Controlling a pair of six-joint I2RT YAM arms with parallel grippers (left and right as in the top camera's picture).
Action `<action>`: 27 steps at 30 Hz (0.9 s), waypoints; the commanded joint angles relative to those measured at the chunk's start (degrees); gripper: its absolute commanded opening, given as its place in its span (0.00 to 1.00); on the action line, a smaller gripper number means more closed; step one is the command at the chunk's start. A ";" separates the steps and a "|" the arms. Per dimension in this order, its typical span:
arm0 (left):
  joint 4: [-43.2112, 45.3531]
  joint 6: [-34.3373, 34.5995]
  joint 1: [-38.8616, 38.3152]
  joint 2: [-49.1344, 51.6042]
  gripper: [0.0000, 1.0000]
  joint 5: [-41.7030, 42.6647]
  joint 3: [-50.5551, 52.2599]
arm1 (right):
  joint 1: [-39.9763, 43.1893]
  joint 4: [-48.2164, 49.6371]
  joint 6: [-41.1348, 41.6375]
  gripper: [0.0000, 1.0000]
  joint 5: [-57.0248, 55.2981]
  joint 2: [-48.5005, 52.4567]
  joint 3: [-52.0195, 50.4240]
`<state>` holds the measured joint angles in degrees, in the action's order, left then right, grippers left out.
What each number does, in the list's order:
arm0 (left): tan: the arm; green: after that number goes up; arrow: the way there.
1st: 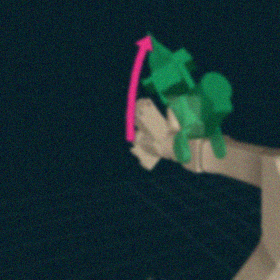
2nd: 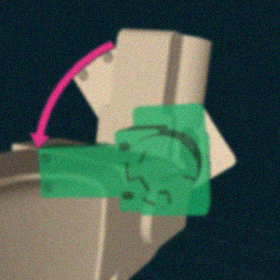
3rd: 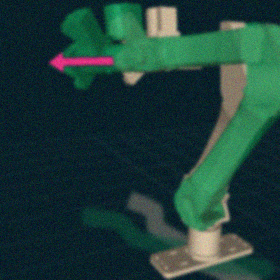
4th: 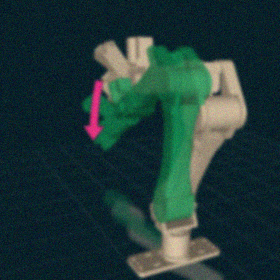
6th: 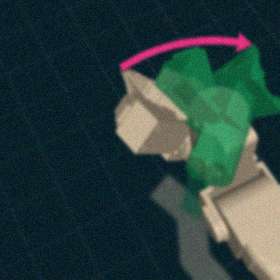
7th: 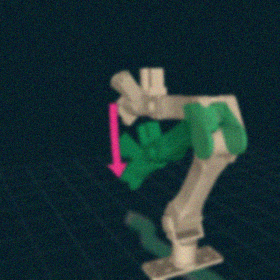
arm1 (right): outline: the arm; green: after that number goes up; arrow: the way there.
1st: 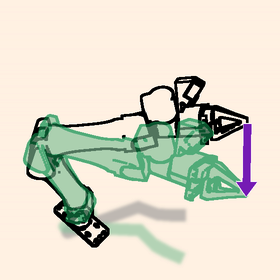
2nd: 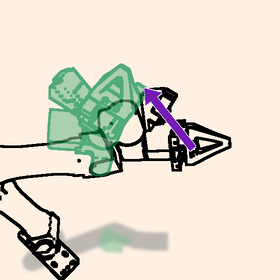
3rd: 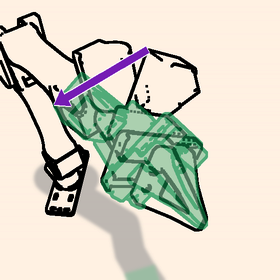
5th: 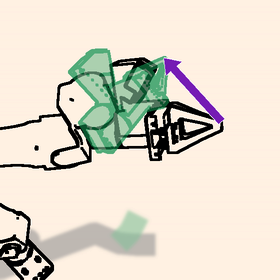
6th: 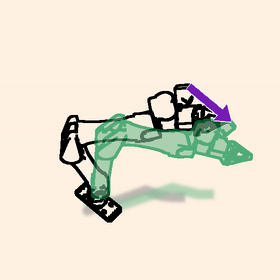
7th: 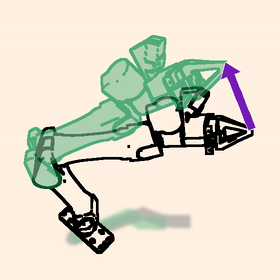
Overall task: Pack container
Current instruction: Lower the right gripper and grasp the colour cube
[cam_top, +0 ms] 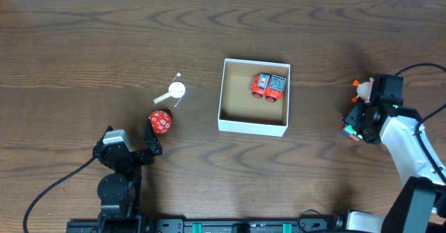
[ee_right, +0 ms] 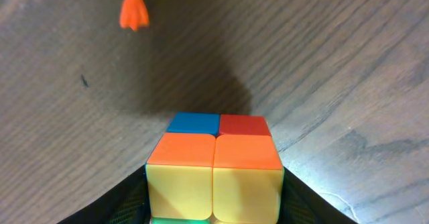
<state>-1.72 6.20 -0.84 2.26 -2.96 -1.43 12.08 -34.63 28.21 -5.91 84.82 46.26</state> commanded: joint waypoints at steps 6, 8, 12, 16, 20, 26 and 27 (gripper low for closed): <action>-2.14 0.11 0.28 0.22 0.98 -0.63 1.20 | -0.48 2.73 -0.44 0.73 -0.07 0.61 -3.17; -2.14 0.11 0.28 0.22 0.98 -0.63 1.20 | -0.48 2.73 -0.44 0.81 -0.07 0.61 -3.17; -2.14 0.11 0.28 0.22 0.98 -0.63 1.20 | -0.48 2.71 -0.44 0.74 -0.07 0.61 -3.21; -2.14 0.11 0.28 0.22 0.98 -0.63 1.20 | -0.46 2.75 -0.42 0.64 -0.07 0.61 -3.37; -2.14 0.11 0.28 0.22 0.98 -0.63 1.20 | -0.46 3.56 -0.42 0.68 -0.07 0.61 -3.82; -2.14 0.11 0.28 0.22 0.98 -0.63 1.20 | -0.46 4.28 -0.42 0.70 -0.11 0.66 -4.50; -2.14 0.11 0.28 0.22 0.98 -0.63 1.20 | -0.46 4.46 -0.42 0.70 -0.28 0.72 -4.68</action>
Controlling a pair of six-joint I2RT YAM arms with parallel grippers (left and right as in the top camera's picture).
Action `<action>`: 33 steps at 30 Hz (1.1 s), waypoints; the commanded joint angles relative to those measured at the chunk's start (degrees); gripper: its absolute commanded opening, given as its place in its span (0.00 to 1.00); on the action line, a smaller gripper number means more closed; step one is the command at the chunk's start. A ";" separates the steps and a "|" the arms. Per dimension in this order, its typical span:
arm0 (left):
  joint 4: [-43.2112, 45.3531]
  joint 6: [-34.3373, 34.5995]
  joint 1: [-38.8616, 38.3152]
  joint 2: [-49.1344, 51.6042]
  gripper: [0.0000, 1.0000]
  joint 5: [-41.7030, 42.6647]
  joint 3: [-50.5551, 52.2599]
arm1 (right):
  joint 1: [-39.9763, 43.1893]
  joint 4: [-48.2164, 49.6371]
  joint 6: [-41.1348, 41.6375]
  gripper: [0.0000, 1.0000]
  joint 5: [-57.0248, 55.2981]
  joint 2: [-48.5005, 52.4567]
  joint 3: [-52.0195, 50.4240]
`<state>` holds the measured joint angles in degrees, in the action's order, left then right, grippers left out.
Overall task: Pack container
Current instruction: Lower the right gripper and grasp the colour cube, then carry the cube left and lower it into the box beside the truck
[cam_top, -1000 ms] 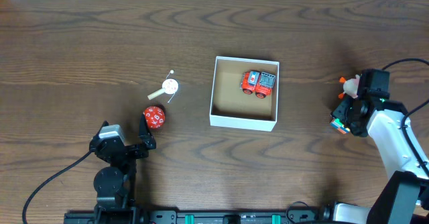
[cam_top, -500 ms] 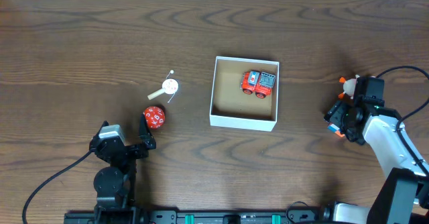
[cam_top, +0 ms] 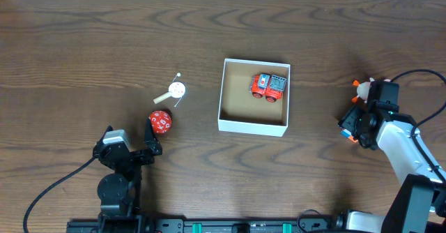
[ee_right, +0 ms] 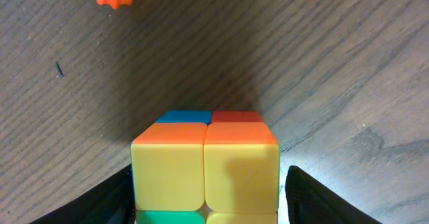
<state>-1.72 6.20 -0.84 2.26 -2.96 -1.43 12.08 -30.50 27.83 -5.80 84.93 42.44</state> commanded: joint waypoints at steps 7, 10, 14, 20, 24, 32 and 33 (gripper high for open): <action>-2.14 0.11 0.28 0.22 0.98 -0.63 1.20 | -0.46 2.05 -0.04 0.69 -0.37 2.32 -1.42; -2.14 0.11 0.28 0.22 0.98 -0.63 1.20 | -0.46 2.49 -0.04 0.64 -0.37 3.54 -1.42; -2.14 0.11 0.28 0.22 0.98 -0.63 1.20 | -0.46 2.91 -0.09 0.52 -0.37 3.98 -1.40; -2.14 0.11 0.28 0.22 0.98 -0.63 1.20 | -0.48 2.05 -1.84 0.46 -0.24 3.78 -0.04; -2.14 0.11 0.28 0.22 0.98 -0.63 1.20 | -0.61 -2.05 -2.69 0.47 0.09 3.78 3.54; -2.14 0.11 0.28 0.22 0.98 -0.63 1.20 | -5.31 -11.06 -6.32 0.48 0.07 3.78 15.80; -2.14 0.13 0.28 0.22 0.98 -0.63 1.20 | -6.38 -12.37 -6.34 0.48 0.07 3.78 17.88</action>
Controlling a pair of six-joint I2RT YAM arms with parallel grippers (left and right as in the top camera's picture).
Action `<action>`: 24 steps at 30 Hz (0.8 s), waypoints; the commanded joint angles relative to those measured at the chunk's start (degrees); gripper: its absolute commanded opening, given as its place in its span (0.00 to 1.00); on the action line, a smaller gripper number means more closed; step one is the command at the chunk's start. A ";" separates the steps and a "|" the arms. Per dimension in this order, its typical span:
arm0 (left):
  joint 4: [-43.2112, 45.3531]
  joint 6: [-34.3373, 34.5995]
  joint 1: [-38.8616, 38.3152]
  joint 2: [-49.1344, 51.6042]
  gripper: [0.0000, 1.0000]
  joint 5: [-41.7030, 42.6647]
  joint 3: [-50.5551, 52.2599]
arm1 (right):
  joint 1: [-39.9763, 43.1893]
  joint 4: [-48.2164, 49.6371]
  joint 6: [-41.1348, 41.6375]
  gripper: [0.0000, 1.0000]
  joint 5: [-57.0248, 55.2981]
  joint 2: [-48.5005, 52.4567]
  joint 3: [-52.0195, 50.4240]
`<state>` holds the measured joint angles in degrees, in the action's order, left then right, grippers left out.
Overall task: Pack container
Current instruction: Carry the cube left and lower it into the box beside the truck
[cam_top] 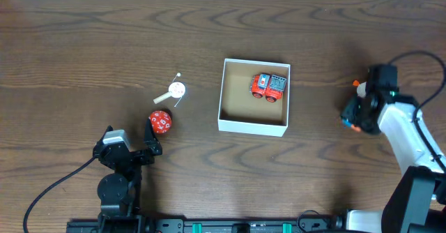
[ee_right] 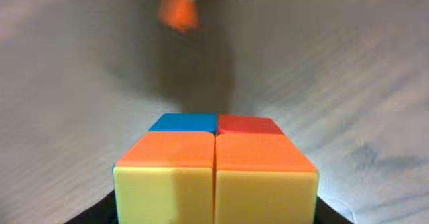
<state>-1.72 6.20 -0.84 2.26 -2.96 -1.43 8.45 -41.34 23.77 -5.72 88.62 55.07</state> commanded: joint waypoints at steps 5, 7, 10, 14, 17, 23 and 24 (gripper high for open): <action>-2.14 0.11 0.28 0.22 0.98 -0.63 1.20 | -9.38 -6.51 -2.40 0.48 0.22 0.09 14.43; -2.14 0.11 0.28 0.22 0.98 -0.63 1.20 | -13.05 -7.61 -2.38 0.48 0.22 0.09 17.62; -2.14 0.11 0.28 0.22 0.98 -0.63 1.20 | -18.80 -7.76 -2.14 0.47 0.20 0.09 21.05; -2.14 0.11 0.28 0.22 0.98 -0.63 1.20 | -26.49 -6.23 -2.16 0.43 0.17 0.09 23.28; -2.14 0.11 0.28 0.22 0.98 -0.63 1.20 | -31.98 -3.85 -2.16 0.41 0.13 0.13 23.34; -2.14 0.11 0.28 0.22 0.98 -0.63 1.20 | -40.17 1.27 -2.14 0.42 -2.67 1.07 23.34; -2.14 0.11 0.28 0.22 0.98 -0.63 1.20 | -41.20 2.25 -2.05 0.42 -3.32 1.31 23.34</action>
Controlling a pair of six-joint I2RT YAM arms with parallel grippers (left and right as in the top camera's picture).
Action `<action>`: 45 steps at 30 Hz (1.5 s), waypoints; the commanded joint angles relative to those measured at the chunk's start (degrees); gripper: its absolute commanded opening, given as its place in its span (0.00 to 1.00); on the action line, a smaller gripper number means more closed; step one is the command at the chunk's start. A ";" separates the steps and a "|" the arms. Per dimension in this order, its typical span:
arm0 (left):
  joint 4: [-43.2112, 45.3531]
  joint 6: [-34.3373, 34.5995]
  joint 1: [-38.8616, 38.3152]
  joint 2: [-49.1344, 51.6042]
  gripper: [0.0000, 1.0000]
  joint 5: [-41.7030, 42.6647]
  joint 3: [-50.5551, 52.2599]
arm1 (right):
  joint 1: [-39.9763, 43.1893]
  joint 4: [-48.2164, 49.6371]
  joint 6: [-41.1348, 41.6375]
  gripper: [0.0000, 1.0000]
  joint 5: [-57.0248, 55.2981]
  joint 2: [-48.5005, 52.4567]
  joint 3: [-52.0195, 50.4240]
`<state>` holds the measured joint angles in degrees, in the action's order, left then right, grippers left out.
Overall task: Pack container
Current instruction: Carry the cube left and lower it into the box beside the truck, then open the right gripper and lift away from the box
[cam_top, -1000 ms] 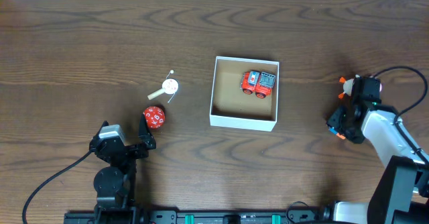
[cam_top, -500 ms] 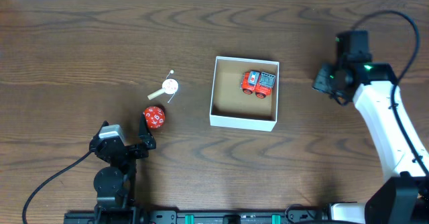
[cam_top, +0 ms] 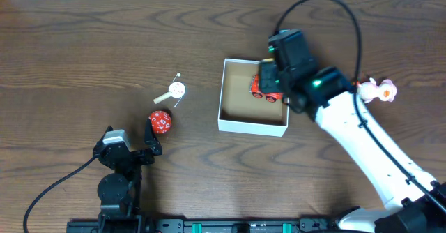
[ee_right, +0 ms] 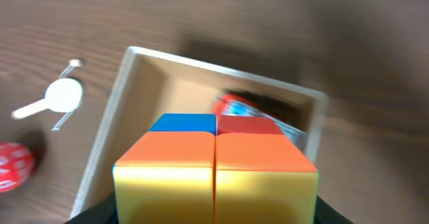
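Observation:
My right gripper (ee_right: 214, 207) is shut on a colour cube (ee_right: 214, 167) with orange, yellow, blue and red faces. It hangs above the white open box (ee_right: 110, 133). Overhead, the right gripper (cam_top: 275, 76) covers the box's (cam_top: 252, 126) far right corner and hides the cube. A red toy car (cam_top: 262, 86) lies in that corner, showing just past the cube as the car (ee_right: 231, 106). My left gripper (cam_top: 152, 138) rests open at the near left, close to a red ball (cam_top: 160, 122).
A white round piece with a short handle (cam_top: 175, 91) lies left of the box, also visible as the round piece (ee_right: 60, 95). A pink and white duck toy (cam_top: 377, 88) sits at the right. The red ball (ee_right: 13, 165) shows at the wrist view's left edge.
My right gripper, still holding the cube, has moved from the table's right side beside the duck toy to above the box. The duck now lies uncovered. The left arm has not moved.
My right gripper was shut on the cube low over the table at the right, next to the duck toy, and stayed there through the three earlier moments with small shifts. Now it holds the cube over the box with the car in it.

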<state>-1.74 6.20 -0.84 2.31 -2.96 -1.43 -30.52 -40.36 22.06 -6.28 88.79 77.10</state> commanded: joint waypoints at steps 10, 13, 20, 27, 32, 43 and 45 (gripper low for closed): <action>-2.12 0.11 0.28 0.17 0.98 -0.63 1.20 | -4.39 7.19 3.19 0.41 -3.69 8.76 1.31; -2.12 0.11 0.28 0.17 0.98 -0.63 1.20 | -4.39 8.90 3.19 0.41 -3.72 12.07 1.31; -2.12 0.11 0.28 0.17 0.98 -0.63 1.20 | -4.44 11.26 5.14 0.41 -3.32 18.21 1.31; -2.12 0.11 0.28 0.17 0.98 -0.63 1.20 | -4.42 13.75 5.31 0.43 -3.32 22.93 1.31; -2.12 0.11 0.28 0.17 0.98 -0.63 1.20 | -4.42 15.74 5.31 0.45 -3.32 23.96 1.31; -2.12 0.11 0.31 0.17 0.98 -0.63 1.20 | -4.42 16.83 5.33 0.81 -3.32 23.96 1.31; -2.12 0.11 0.28 0.17 0.98 -0.63 1.20 | -4.42 16.83 5.33 0.80 -3.32 23.93 1.33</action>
<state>-1.72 6.20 -0.84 2.31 -2.96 -1.43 -34.54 -23.66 26.96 -8.82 112.51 77.17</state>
